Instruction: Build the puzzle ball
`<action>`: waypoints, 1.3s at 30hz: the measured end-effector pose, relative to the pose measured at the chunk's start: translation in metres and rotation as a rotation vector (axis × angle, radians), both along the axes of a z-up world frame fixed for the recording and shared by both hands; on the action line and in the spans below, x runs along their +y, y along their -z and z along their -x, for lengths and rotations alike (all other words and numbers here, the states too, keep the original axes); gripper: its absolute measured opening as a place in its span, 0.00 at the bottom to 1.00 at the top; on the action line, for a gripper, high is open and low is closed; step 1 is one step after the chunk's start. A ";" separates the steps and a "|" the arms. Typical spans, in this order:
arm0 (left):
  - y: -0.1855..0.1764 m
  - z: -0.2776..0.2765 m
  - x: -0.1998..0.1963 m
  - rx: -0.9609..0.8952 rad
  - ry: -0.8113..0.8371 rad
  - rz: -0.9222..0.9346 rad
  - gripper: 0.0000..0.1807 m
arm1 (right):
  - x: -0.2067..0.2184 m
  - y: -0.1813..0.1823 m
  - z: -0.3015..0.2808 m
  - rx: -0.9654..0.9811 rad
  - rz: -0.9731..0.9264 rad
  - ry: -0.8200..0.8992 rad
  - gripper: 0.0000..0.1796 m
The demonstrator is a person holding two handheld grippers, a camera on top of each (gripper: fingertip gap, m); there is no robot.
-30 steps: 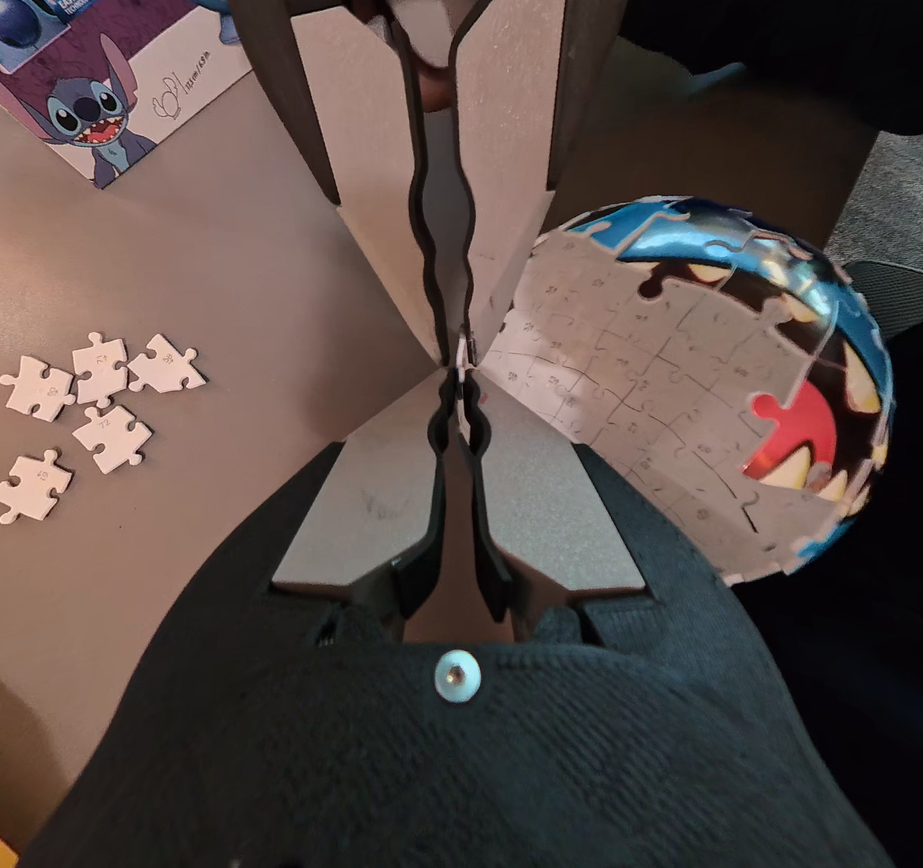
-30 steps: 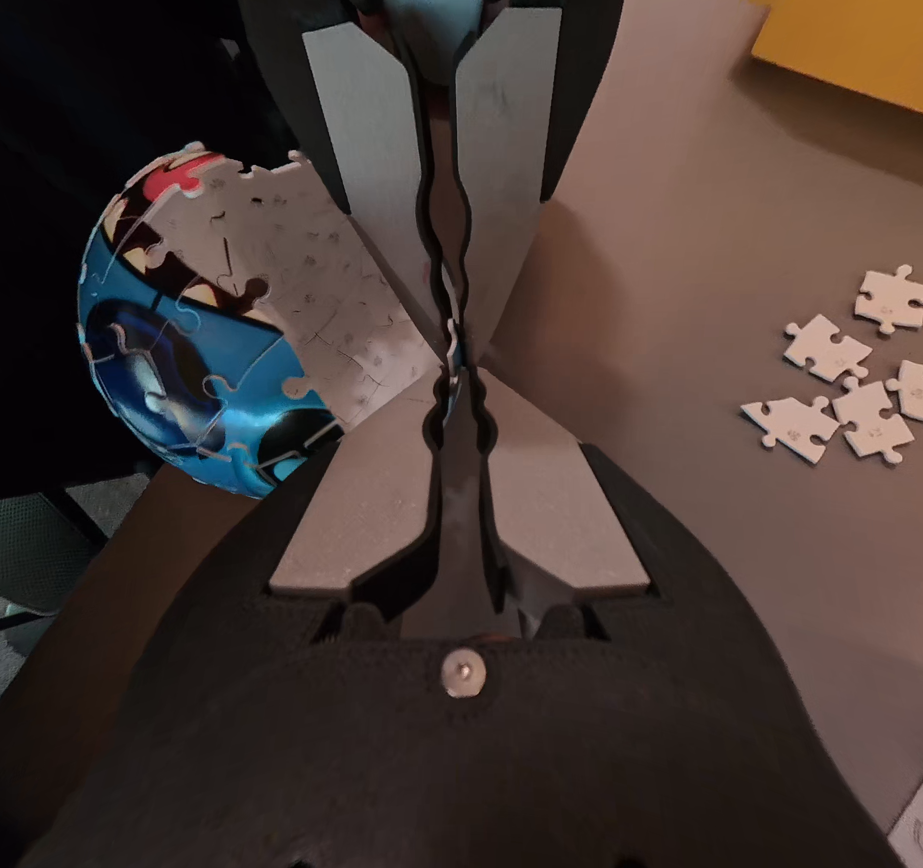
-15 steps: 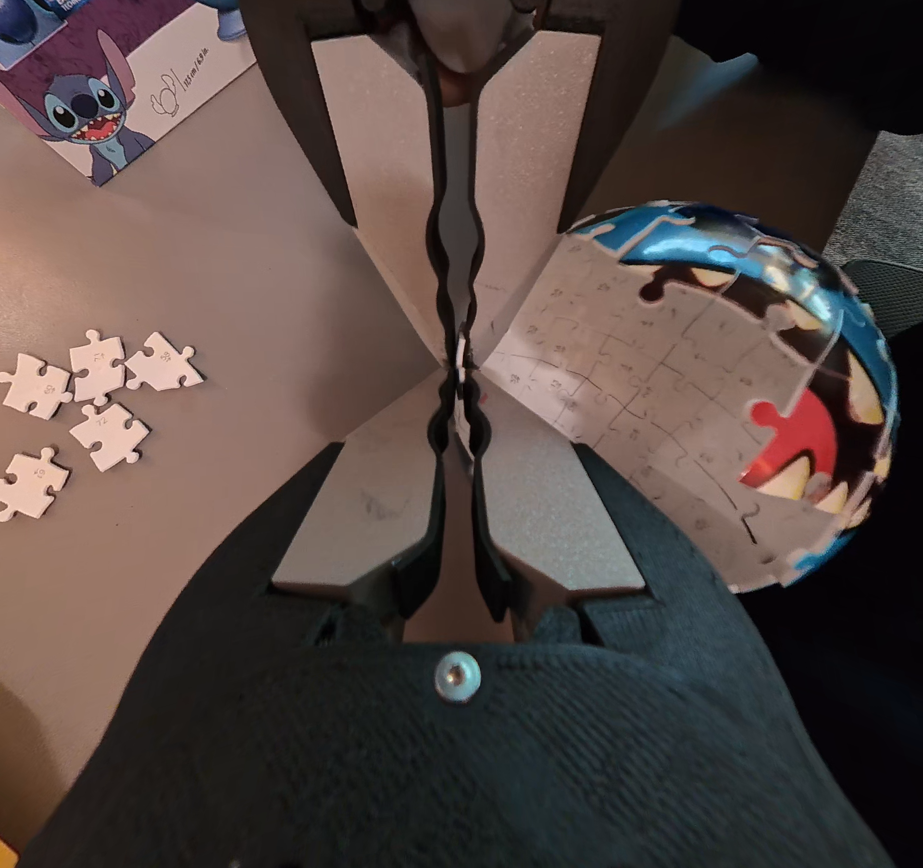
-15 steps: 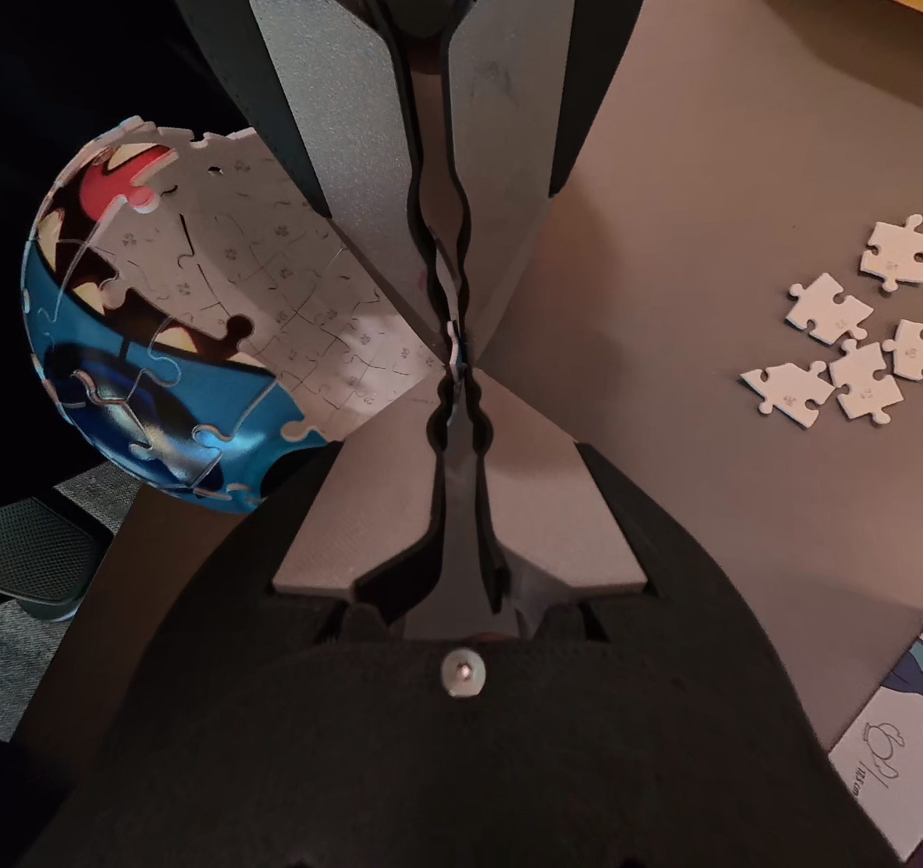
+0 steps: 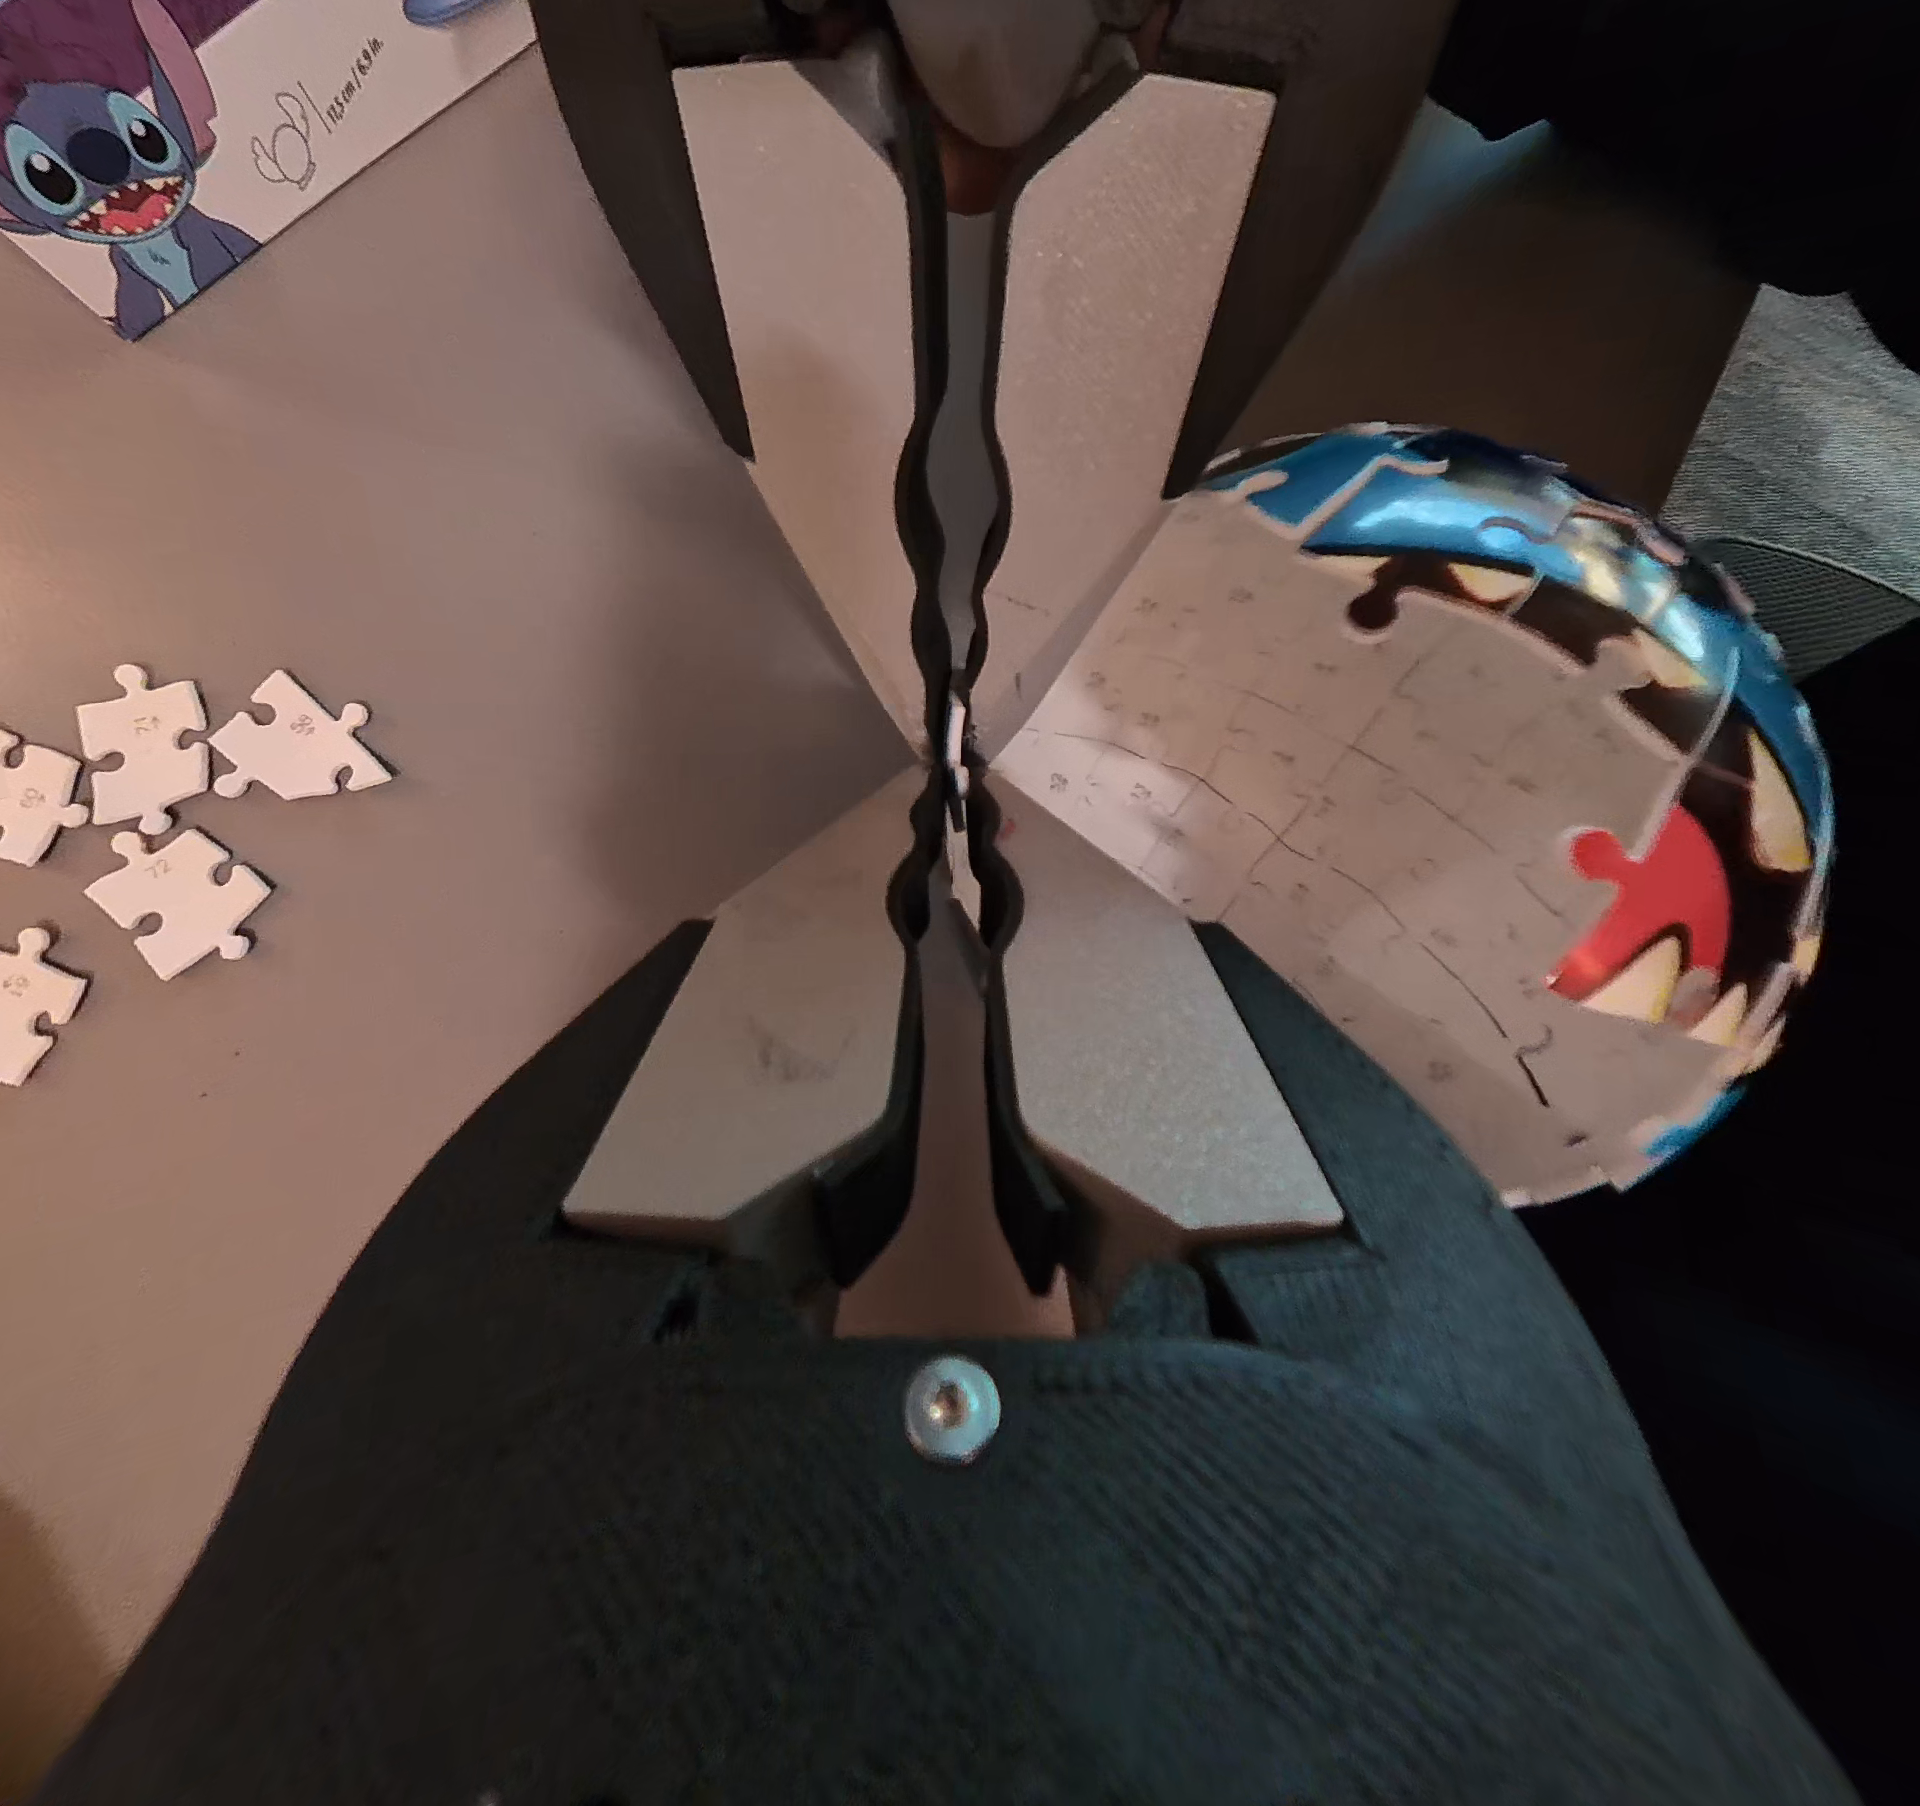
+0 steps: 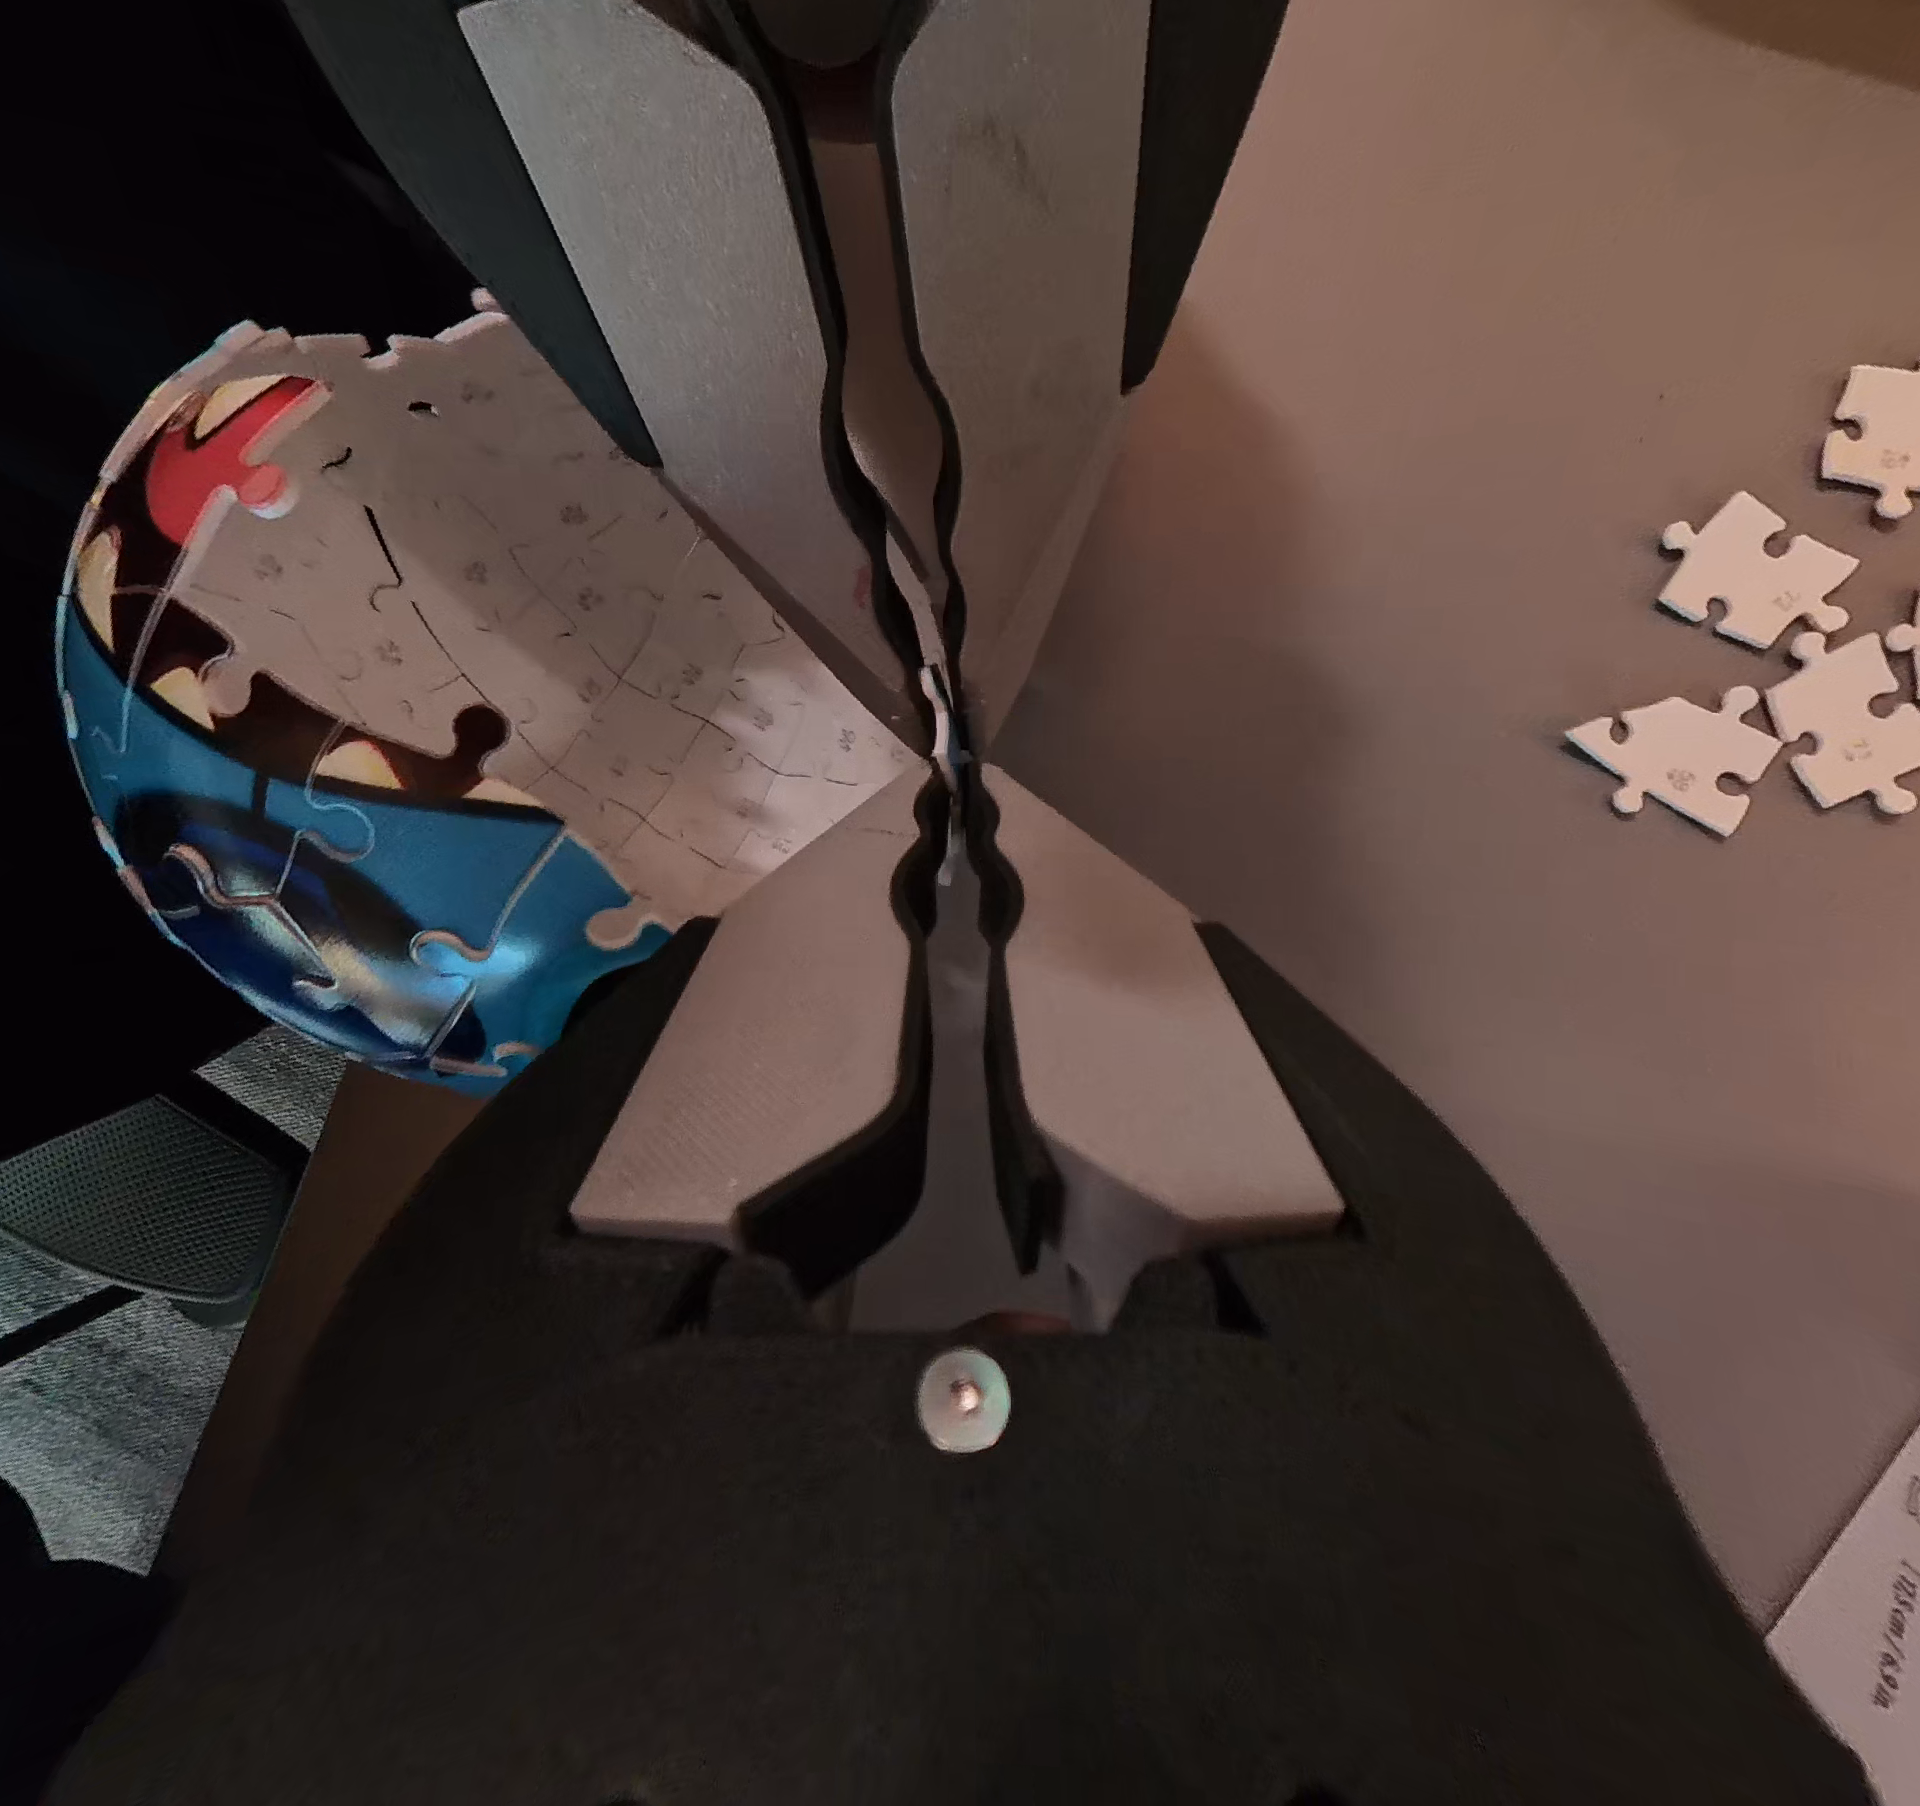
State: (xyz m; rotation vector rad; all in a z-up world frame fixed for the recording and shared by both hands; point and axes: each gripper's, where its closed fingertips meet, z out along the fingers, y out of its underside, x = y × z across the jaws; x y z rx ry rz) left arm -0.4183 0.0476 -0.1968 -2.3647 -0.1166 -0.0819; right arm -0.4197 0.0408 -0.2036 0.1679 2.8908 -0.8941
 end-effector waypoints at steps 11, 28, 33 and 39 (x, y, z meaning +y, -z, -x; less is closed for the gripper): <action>0.000 0.001 -0.002 -0.080 0.005 -0.030 0.00 | 0.003 -0.001 0.000 0.010 0.007 -0.012 0.01; 0.001 0.003 -0.003 -0.046 -0.013 -0.013 0.00 | -0.004 0.002 0.001 -0.036 0.070 -0.031 0.00; 0.001 0.003 -0.003 -0.023 -0.014 -0.004 0.00 | -0.004 0.003 0.001 0.017 0.054 -0.045 0.00; 0.002 0.004 -0.003 -0.017 -0.020 -0.002 0.00 | -0.004 0.003 0.001 -0.003 0.053 -0.033 0.00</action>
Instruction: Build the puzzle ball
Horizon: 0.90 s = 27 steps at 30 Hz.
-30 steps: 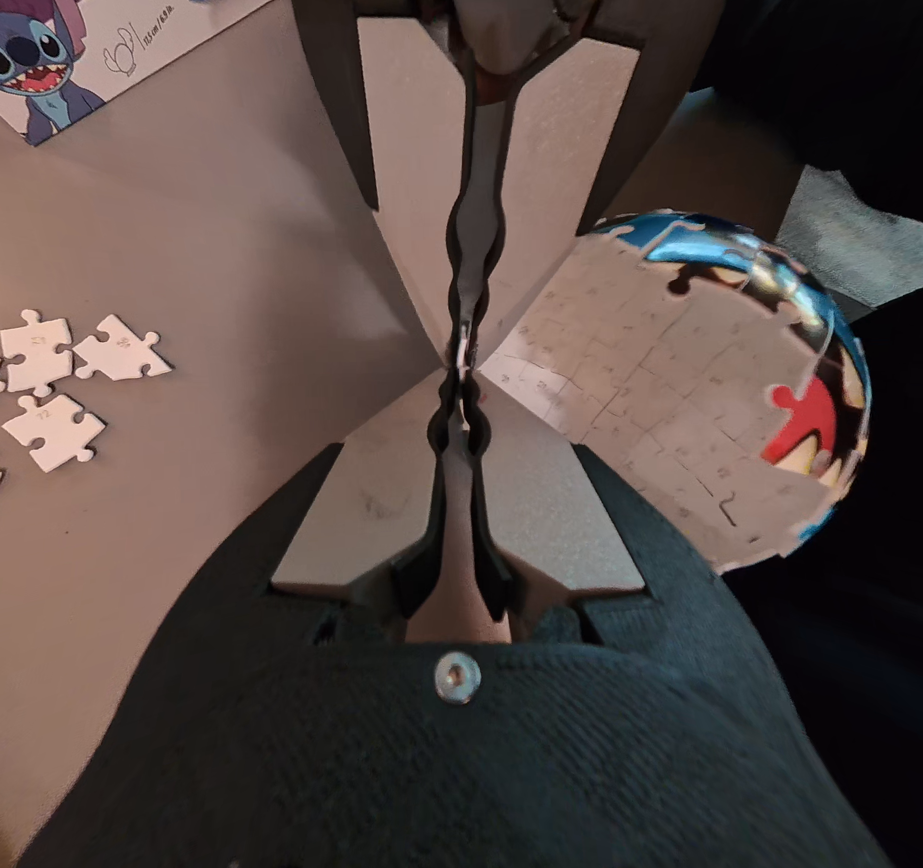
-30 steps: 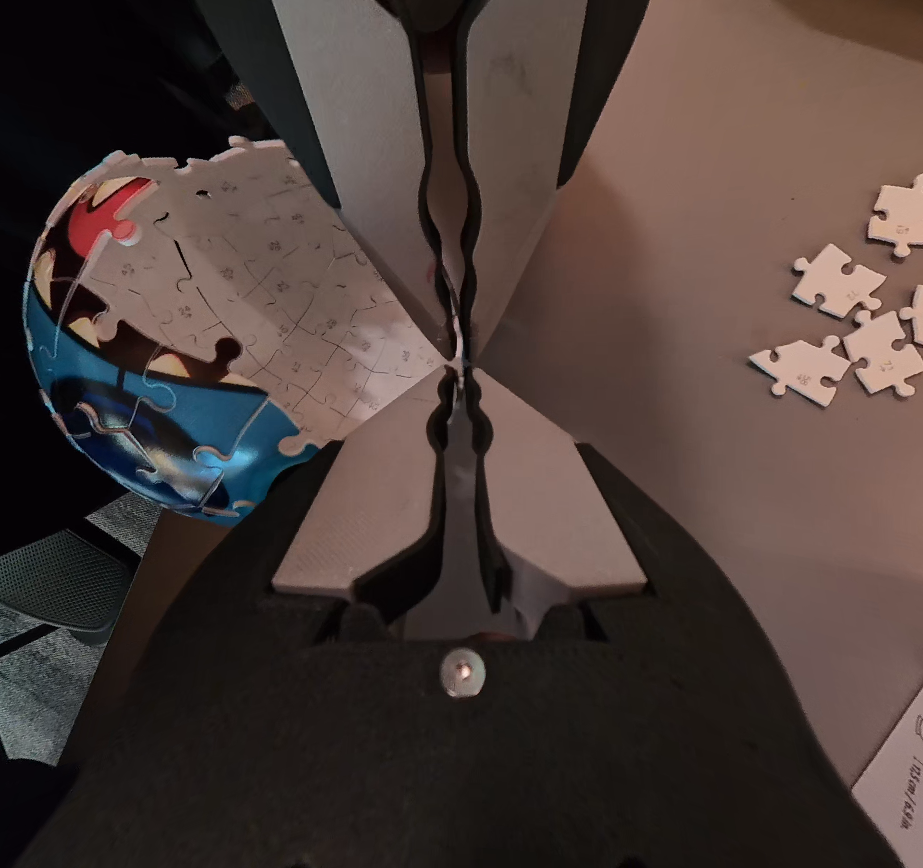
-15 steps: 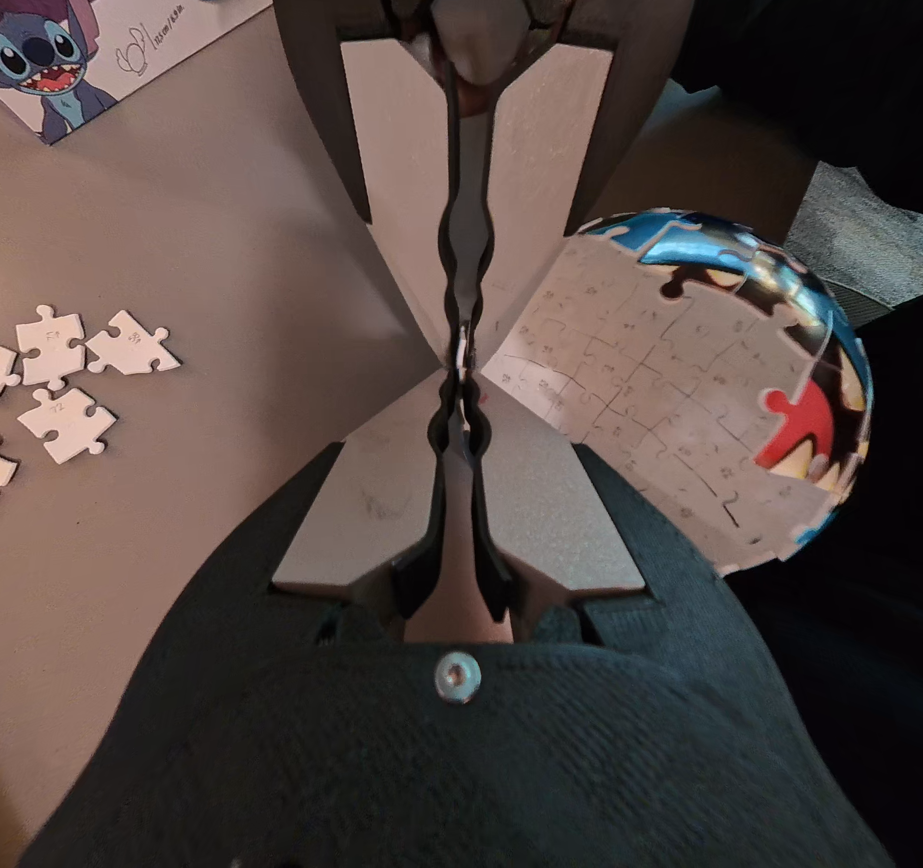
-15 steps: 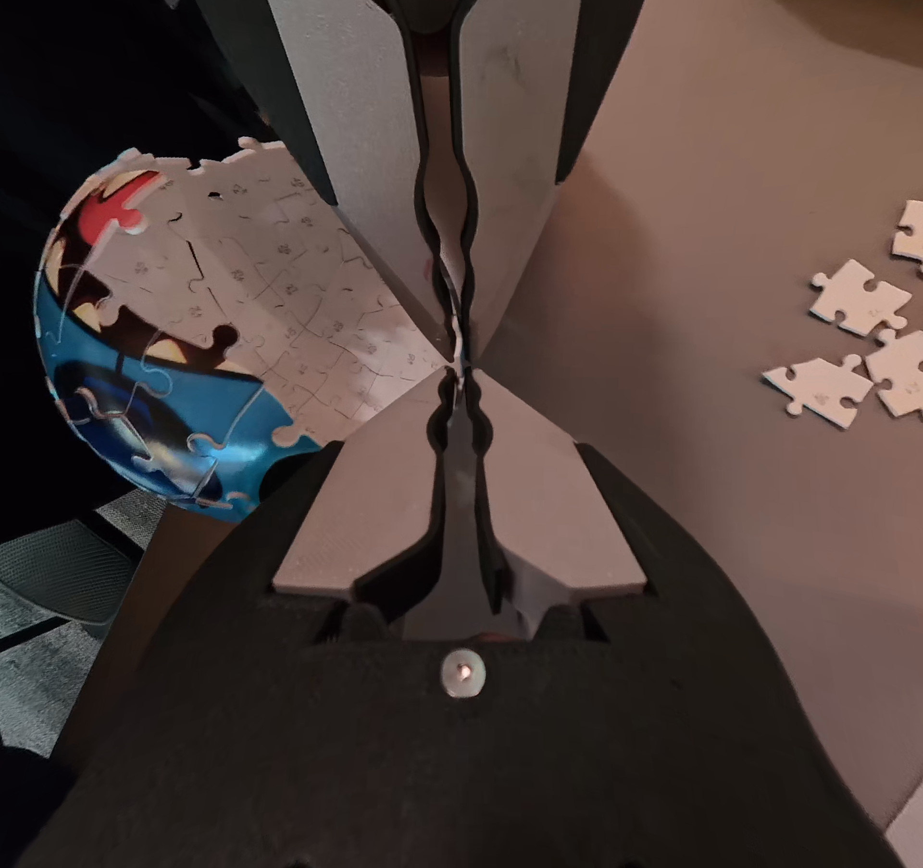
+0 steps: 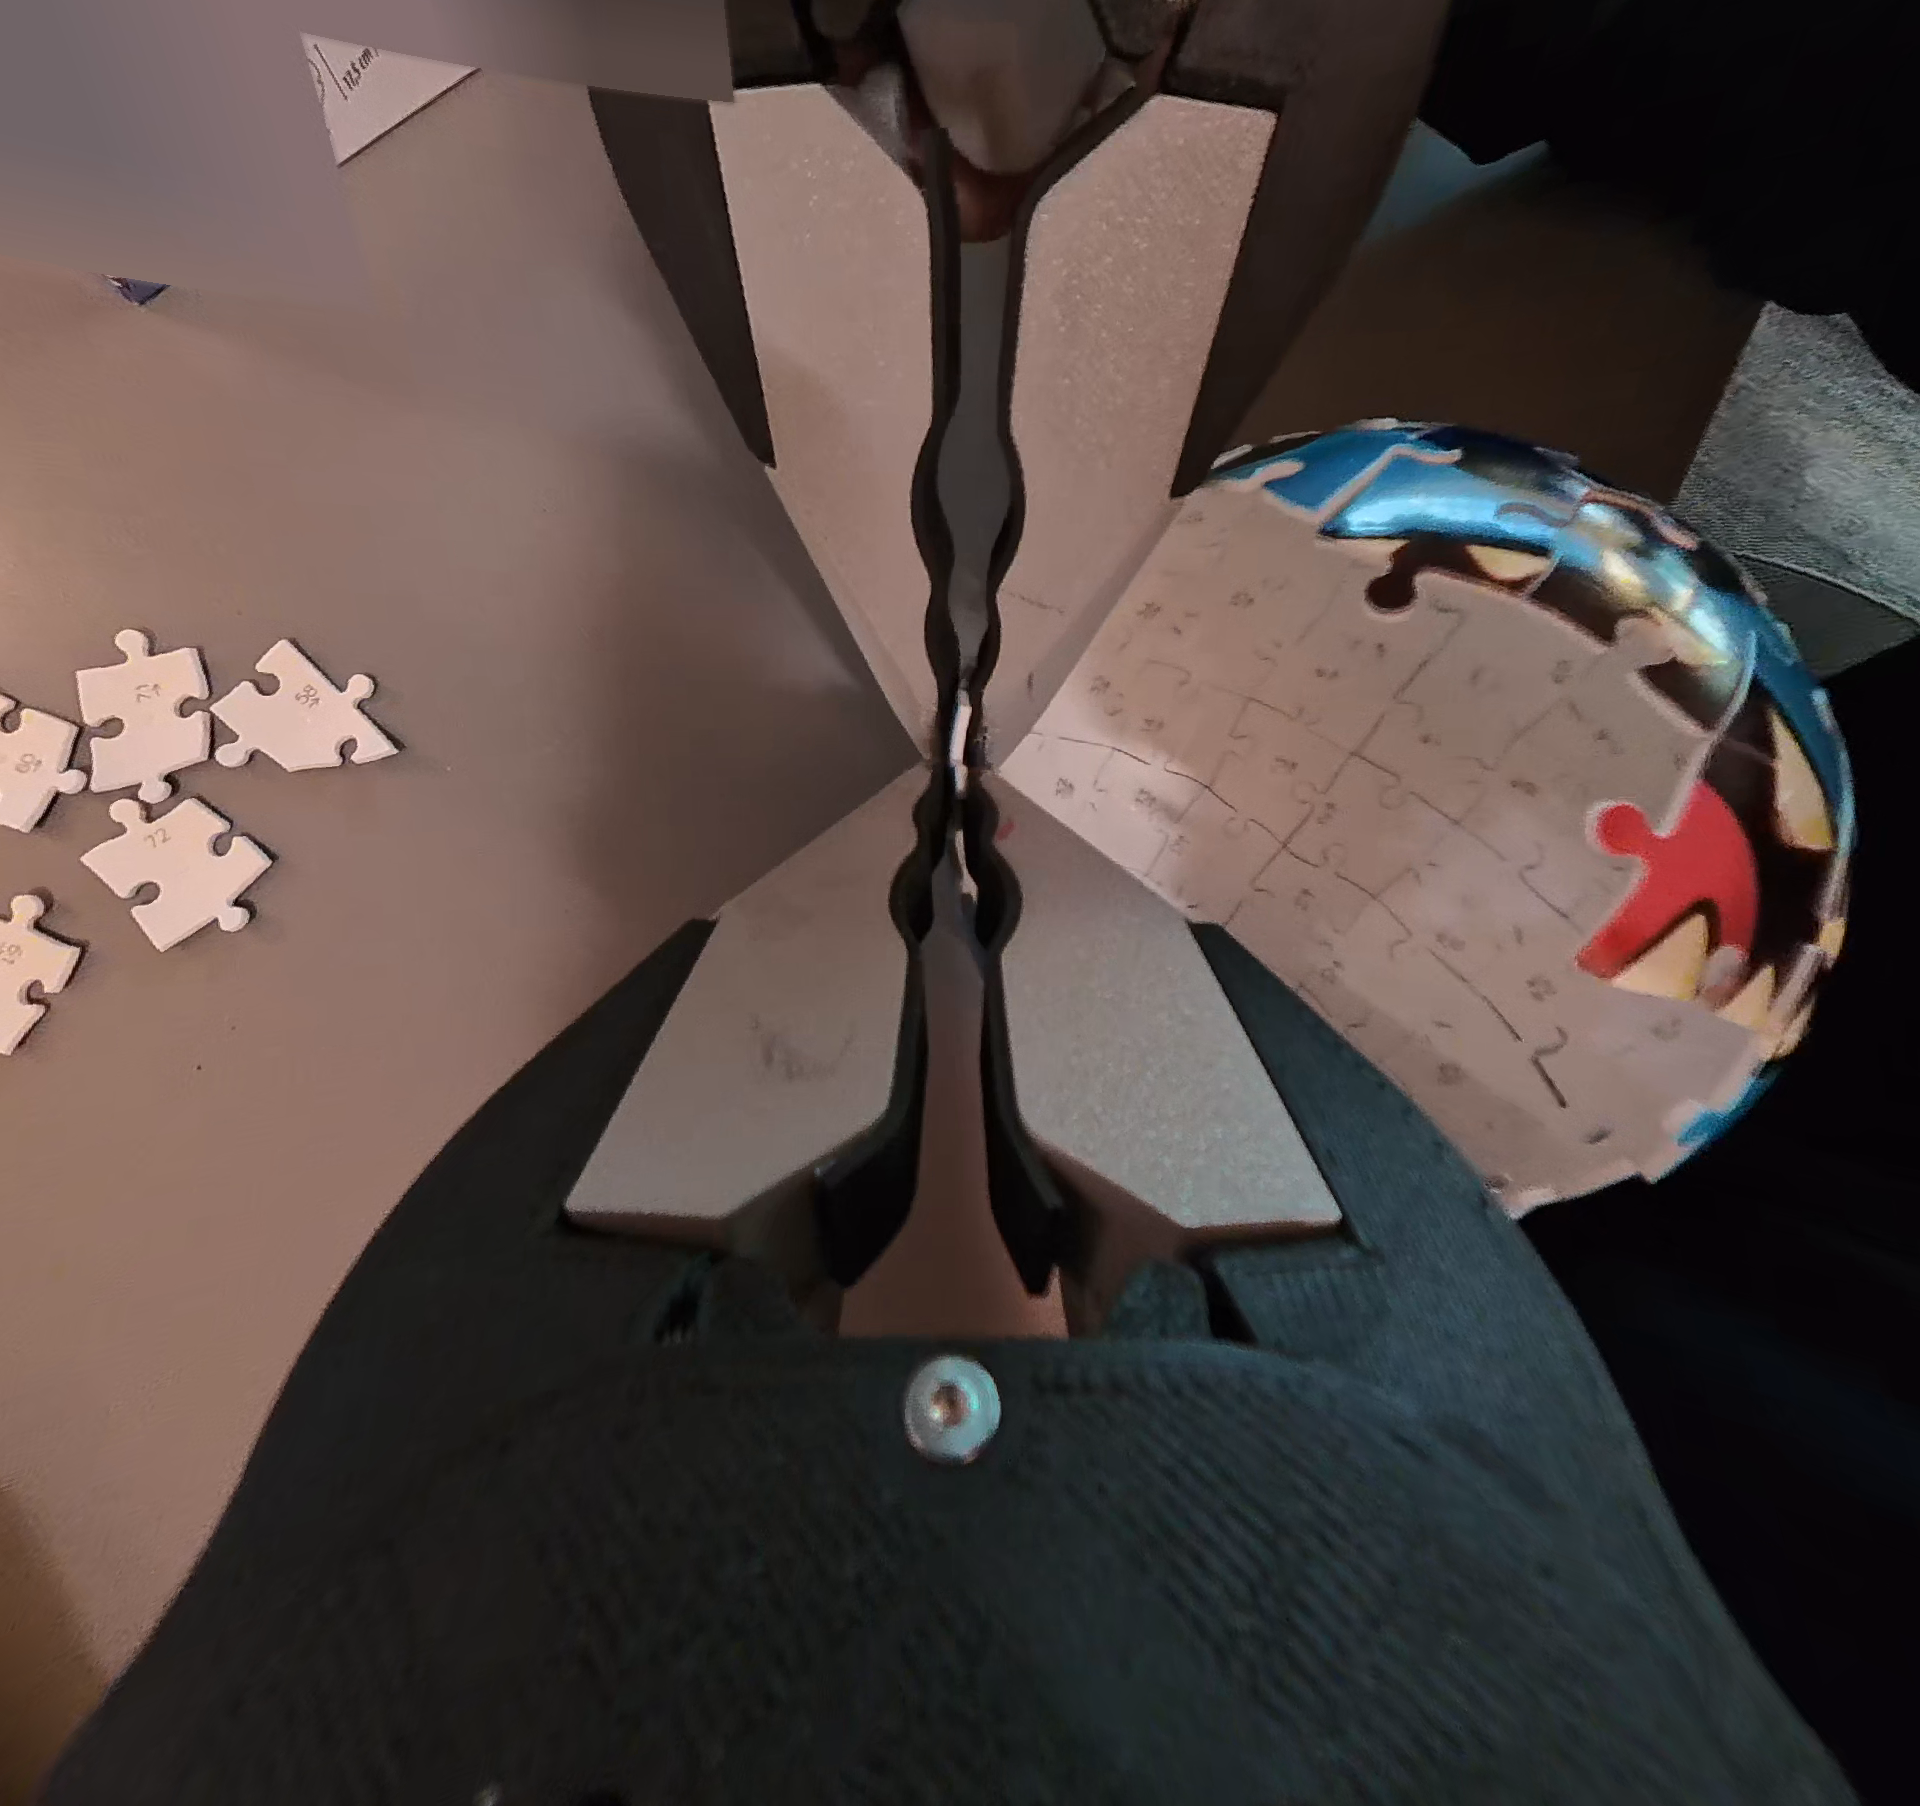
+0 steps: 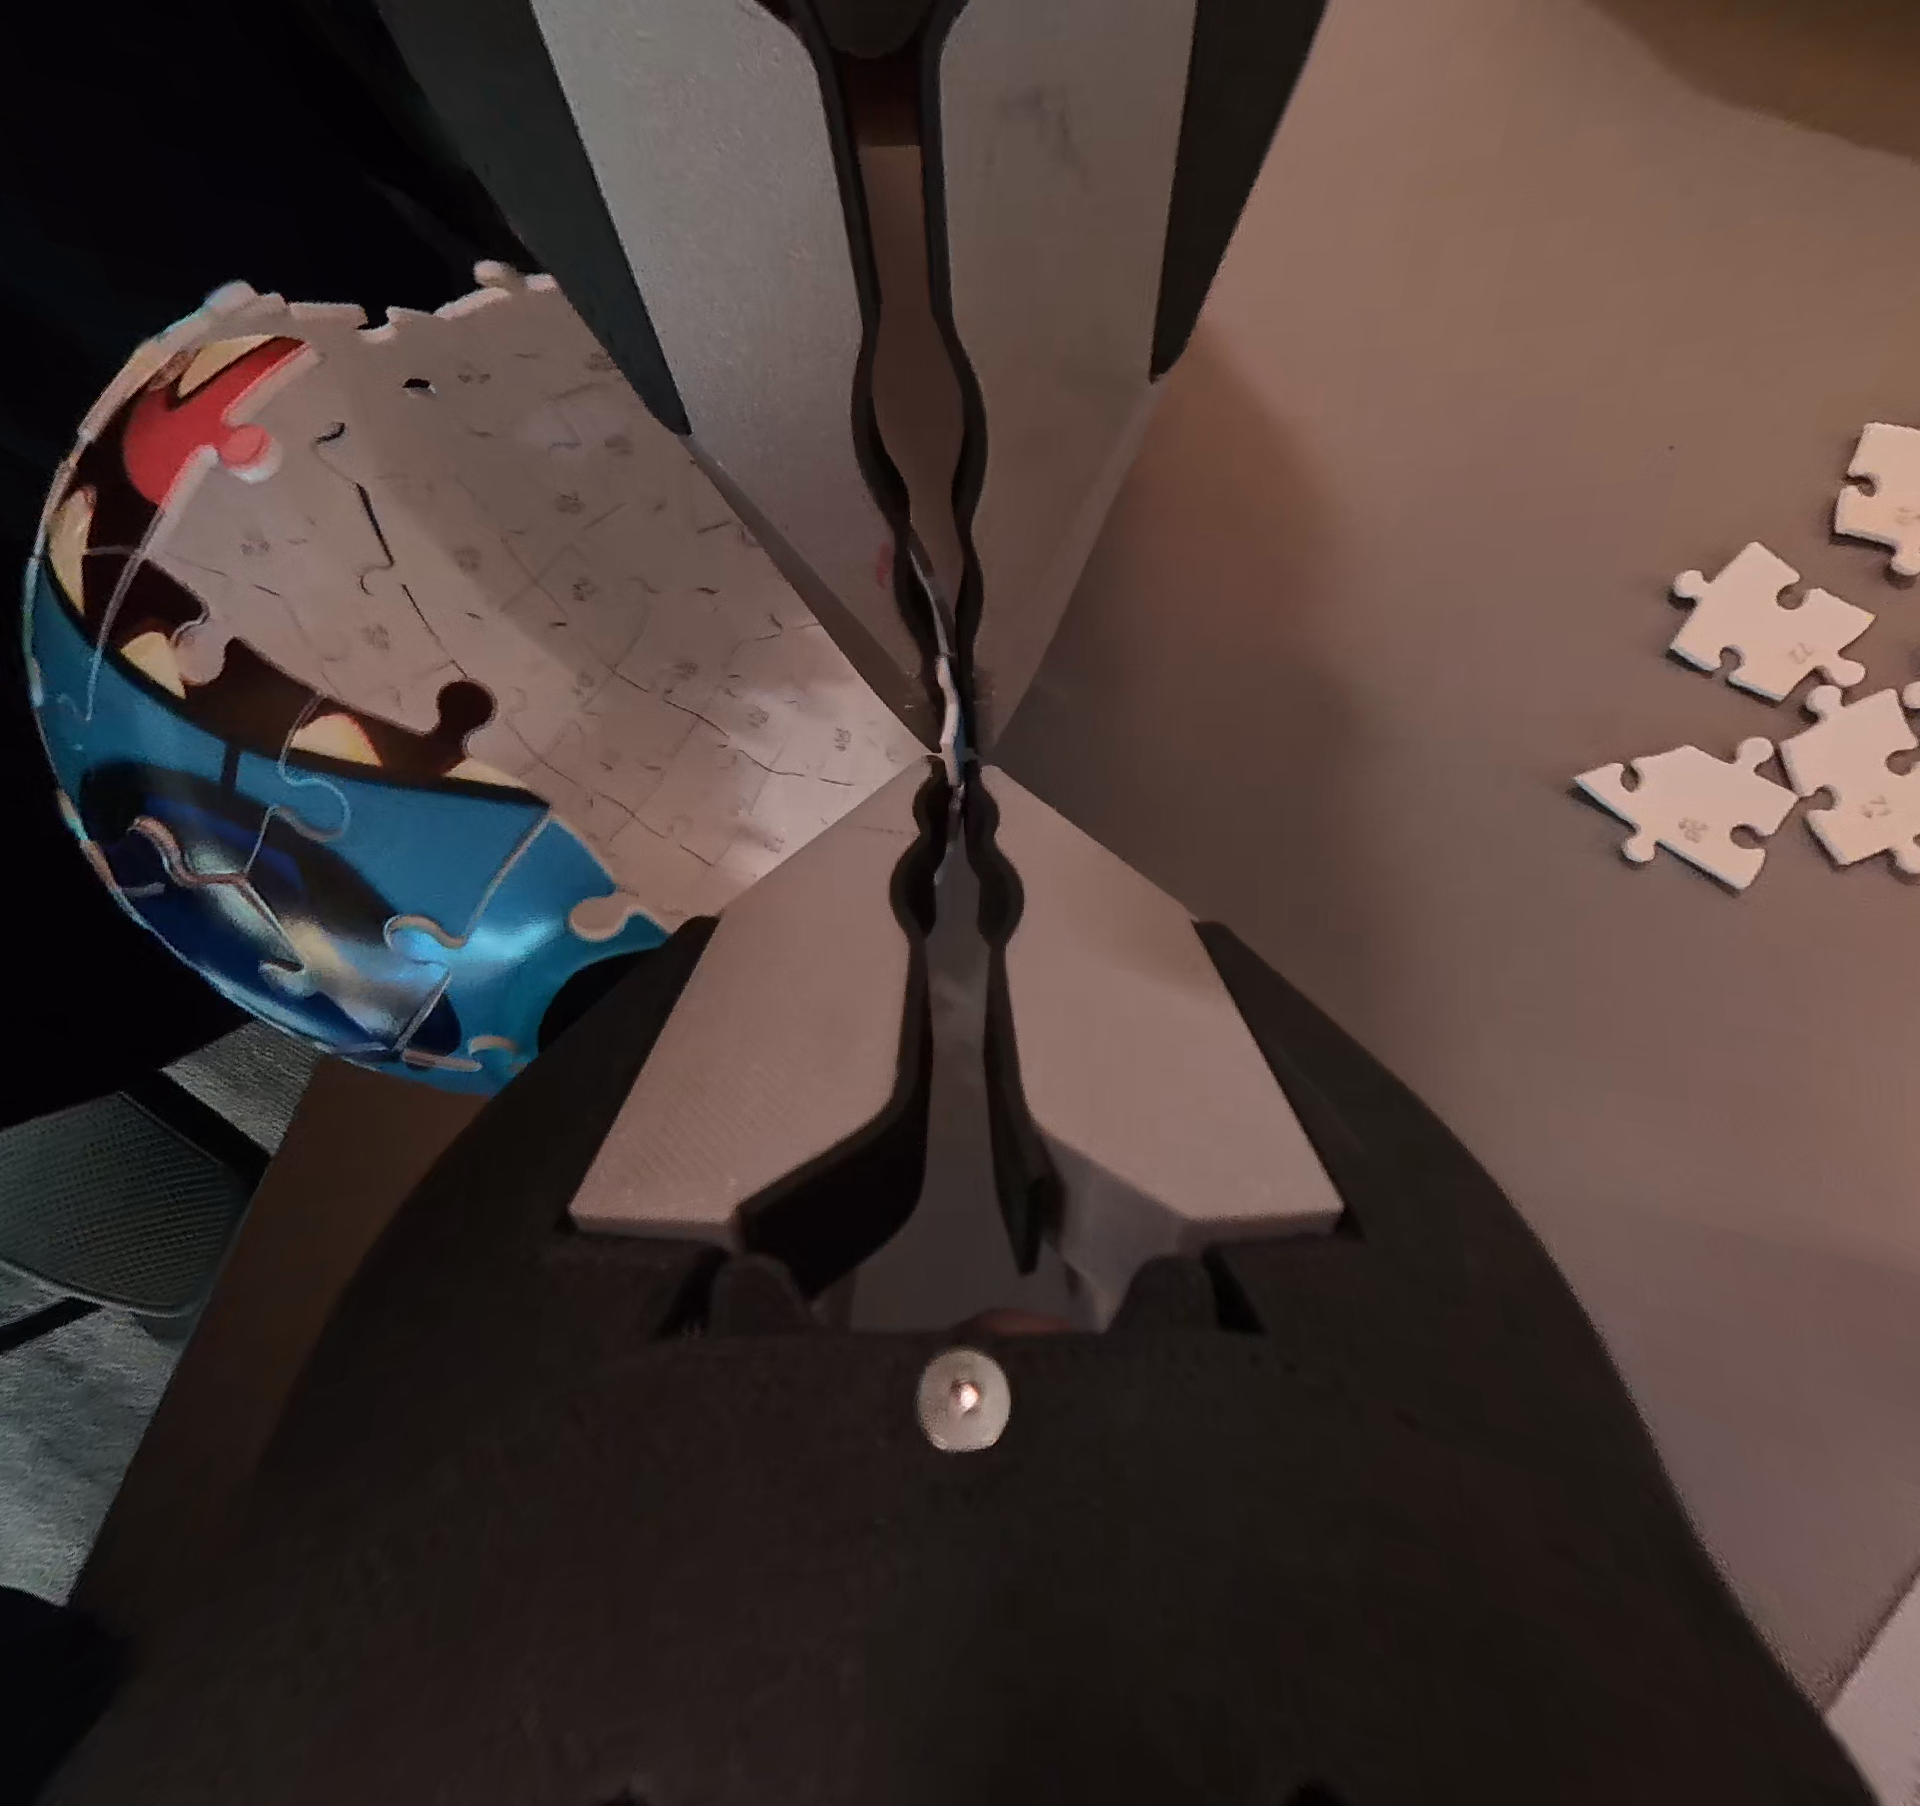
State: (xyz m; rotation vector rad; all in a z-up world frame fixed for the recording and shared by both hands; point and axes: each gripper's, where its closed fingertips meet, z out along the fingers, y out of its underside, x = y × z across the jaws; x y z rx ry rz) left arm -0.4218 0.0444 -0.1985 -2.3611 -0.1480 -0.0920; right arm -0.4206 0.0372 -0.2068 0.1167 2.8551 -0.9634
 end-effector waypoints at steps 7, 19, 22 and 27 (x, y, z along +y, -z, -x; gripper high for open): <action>-0.001 0.001 0.000 0.001 -0.006 -0.008 0.00 | 0.005 -0.005 0.004 -0.007 0.011 0.021 0.04; -0.002 0.000 -0.002 -0.040 -0.006 -0.027 0.00 | -0.002 -0.002 0.000 -0.085 0.049 0.012 0.00; -0.003 -0.002 -0.004 -0.043 -0.001 -0.026 0.03 | -0.002 -0.002 0.000 -0.093 0.051 0.018 0.00; -0.015 0.002 -0.009 -0.016 -0.015 -0.049 0.04 | -0.002 -0.002 0.000 -0.089 0.045 0.026 0.00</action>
